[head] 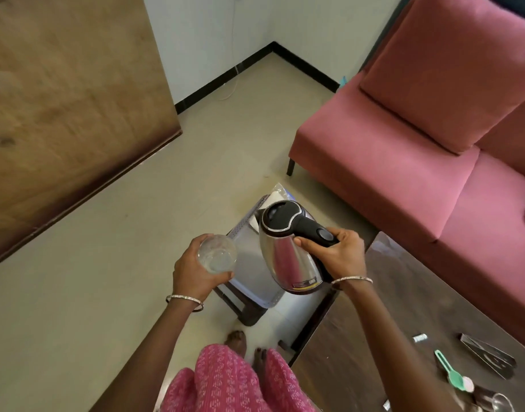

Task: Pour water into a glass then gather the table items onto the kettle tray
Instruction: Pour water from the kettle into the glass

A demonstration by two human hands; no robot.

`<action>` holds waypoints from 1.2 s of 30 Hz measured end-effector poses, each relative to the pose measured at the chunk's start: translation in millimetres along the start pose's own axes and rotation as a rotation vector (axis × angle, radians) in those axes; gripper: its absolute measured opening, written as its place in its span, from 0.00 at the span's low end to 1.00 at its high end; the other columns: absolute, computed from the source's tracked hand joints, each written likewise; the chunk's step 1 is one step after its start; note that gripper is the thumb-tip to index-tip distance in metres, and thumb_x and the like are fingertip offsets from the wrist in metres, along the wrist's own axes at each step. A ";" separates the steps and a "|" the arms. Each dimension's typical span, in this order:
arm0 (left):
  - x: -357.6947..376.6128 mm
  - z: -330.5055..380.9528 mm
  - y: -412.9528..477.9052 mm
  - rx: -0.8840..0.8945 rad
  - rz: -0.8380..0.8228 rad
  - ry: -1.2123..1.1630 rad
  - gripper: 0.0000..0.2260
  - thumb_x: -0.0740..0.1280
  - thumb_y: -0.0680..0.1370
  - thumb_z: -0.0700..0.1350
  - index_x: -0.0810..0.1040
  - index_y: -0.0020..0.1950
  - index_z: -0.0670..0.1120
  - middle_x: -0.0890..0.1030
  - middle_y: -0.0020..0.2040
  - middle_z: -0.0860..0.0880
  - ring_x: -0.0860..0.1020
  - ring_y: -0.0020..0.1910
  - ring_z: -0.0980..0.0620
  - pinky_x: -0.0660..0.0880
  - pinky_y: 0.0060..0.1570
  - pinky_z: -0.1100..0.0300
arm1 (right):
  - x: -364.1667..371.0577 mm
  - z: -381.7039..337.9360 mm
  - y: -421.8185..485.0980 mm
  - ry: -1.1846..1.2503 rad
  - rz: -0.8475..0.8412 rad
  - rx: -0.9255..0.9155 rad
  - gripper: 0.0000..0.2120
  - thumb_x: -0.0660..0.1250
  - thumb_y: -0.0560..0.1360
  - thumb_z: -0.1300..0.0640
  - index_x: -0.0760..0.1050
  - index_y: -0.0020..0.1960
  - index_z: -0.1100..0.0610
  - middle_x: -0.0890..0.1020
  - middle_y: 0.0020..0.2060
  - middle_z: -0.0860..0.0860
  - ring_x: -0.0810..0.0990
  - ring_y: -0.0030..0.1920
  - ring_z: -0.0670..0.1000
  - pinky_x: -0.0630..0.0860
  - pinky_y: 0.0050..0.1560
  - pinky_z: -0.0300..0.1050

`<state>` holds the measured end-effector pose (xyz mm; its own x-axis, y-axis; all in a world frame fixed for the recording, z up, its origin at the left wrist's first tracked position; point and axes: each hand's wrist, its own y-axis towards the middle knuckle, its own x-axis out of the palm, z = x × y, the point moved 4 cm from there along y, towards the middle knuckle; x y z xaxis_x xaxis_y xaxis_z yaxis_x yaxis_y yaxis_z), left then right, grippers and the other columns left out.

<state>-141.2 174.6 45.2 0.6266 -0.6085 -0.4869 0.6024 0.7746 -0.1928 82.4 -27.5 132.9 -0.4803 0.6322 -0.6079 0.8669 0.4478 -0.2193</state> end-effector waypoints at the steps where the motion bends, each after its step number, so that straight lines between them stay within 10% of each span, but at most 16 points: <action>1: -4.2 -6.1 -0.9 -0.013 0.014 0.002 0.41 0.84 0.51 0.50 0.72 0.61 0.58 0.78 0.54 0.61 0.77 0.52 0.55 0.74 0.51 0.61 | 13.3 5.9 1.8 0.017 0.021 0.022 0.20 0.80 0.57 0.35 0.84 0.39 0.48 0.84 0.29 0.48 0.82 0.31 0.46 0.80 0.34 0.51; 14: -23.3 -46.5 -6.1 -0.097 0.126 0.060 0.41 0.85 0.53 0.44 0.74 0.63 0.49 0.80 0.57 0.54 0.79 0.54 0.51 0.76 0.57 0.53 | 151.3 64.7 37.0 0.218 0.297 0.231 0.14 0.74 0.68 0.41 0.82 0.44 0.51 0.84 0.34 0.47 0.83 0.36 0.47 0.81 0.42 0.48; 30: -18.8 -60.7 0.8 -0.138 0.101 0.006 0.41 0.85 0.54 0.47 0.73 0.64 0.52 0.79 0.57 0.59 0.77 0.53 0.61 0.69 0.50 0.79 | 208.4 90.0 1.5 0.270 0.168 0.533 0.13 0.72 0.71 0.47 0.75 0.34 0.52 0.82 0.28 0.51 0.79 0.30 0.40 0.68 0.28 0.30; 36: -24.7 -57.4 -5.7 -0.134 0.111 -0.018 0.41 0.85 0.54 0.47 0.73 0.63 0.53 0.79 0.57 0.60 0.77 0.53 0.63 0.70 0.51 0.77 | 233.7 79.6 -15.7 0.245 0.090 0.752 0.17 0.71 0.69 0.46 0.82 0.44 0.61 0.85 0.39 0.56 0.83 0.42 0.57 0.80 0.44 0.49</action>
<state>-188.5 195.2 9.4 0.6955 -0.5197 -0.4962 0.4582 0.8527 -0.2508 -32.8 63.0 -66.5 -0.3445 0.8058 -0.4816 0.7192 -0.1033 -0.6871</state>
